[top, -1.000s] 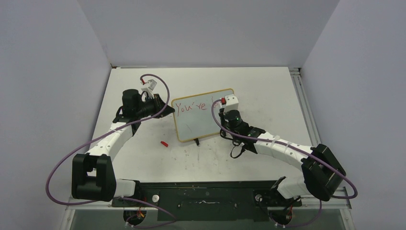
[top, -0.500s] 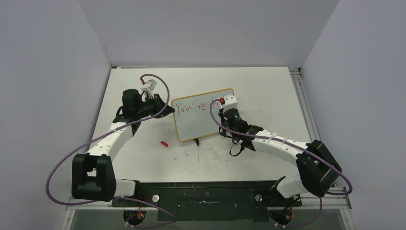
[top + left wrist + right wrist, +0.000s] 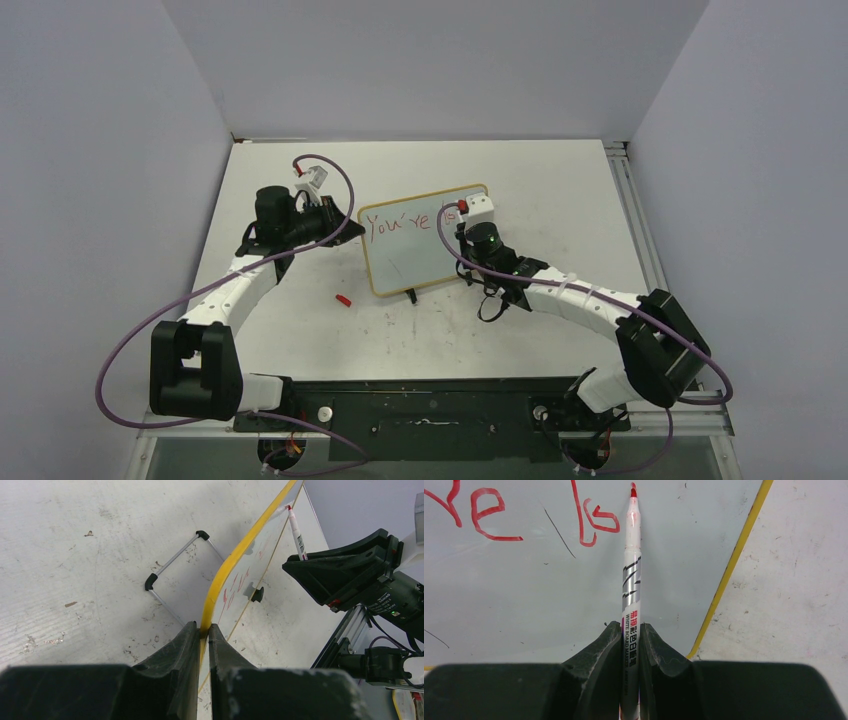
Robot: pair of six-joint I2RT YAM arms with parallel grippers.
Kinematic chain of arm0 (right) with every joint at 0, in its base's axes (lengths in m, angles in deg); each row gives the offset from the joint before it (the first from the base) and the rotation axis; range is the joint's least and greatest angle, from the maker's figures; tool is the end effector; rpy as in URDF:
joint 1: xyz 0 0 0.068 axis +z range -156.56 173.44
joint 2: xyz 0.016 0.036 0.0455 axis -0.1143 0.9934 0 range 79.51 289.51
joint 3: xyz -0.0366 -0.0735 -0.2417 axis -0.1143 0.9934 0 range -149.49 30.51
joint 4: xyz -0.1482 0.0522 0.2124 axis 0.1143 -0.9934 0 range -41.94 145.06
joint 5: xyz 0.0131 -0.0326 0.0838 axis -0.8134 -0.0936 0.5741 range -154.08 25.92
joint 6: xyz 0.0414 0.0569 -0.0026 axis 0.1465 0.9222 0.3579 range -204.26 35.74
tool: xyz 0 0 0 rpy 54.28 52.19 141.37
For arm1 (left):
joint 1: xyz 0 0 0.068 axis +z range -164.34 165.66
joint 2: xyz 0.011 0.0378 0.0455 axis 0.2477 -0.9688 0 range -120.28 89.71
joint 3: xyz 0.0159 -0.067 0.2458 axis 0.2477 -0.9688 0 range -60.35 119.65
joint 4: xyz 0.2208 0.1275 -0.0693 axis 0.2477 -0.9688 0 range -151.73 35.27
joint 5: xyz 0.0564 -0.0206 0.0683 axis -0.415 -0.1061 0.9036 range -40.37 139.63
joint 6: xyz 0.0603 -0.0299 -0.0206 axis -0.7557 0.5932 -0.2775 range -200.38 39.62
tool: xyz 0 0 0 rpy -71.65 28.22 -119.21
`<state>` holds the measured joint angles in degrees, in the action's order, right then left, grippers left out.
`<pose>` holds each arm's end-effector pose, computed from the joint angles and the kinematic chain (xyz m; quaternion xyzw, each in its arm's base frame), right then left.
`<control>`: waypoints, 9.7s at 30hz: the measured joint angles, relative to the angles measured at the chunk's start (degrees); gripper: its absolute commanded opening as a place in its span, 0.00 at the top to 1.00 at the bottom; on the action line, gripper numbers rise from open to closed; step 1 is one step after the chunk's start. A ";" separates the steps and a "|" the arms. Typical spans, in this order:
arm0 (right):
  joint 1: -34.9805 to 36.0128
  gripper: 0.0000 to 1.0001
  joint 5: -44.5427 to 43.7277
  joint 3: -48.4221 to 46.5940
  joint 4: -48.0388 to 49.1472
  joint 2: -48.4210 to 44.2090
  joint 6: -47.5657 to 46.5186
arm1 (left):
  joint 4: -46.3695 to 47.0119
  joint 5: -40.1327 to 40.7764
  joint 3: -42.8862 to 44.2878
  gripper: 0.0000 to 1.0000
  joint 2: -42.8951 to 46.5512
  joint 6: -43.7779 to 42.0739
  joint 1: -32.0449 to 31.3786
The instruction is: Write a sentence on the whiteboard
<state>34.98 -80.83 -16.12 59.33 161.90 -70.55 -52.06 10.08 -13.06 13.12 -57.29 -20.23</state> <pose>0.2609 0.2089 0.1935 -0.1384 0.8549 0.1117 0.4873 0.3091 -0.0688 0.2305 0.0559 0.8184 -0.4024 0.4065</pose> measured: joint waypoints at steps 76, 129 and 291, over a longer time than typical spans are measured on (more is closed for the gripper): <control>-1.81 0.95 2.10 2.19 -2.27 -2.34 0.39 | 0.00 -0.15 0.00 1.00 0.63 -0.28 0.00; -2.36 0.95 2.29 1.55 -2.16 -0.90 -0.70 | -0.04 -0.15 0.00 1.00 0.74 -0.31 0.00; -5.62 0.95 -0.94 3.65 -6.75 -3.80 -0.87 | -0.37 -0.39 -0.04 1.00 1.18 -0.42 0.00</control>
<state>29.36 -81.77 -12.47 52.58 158.10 -71.42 -52.43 9.69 -13.10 14.30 -57.70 -20.23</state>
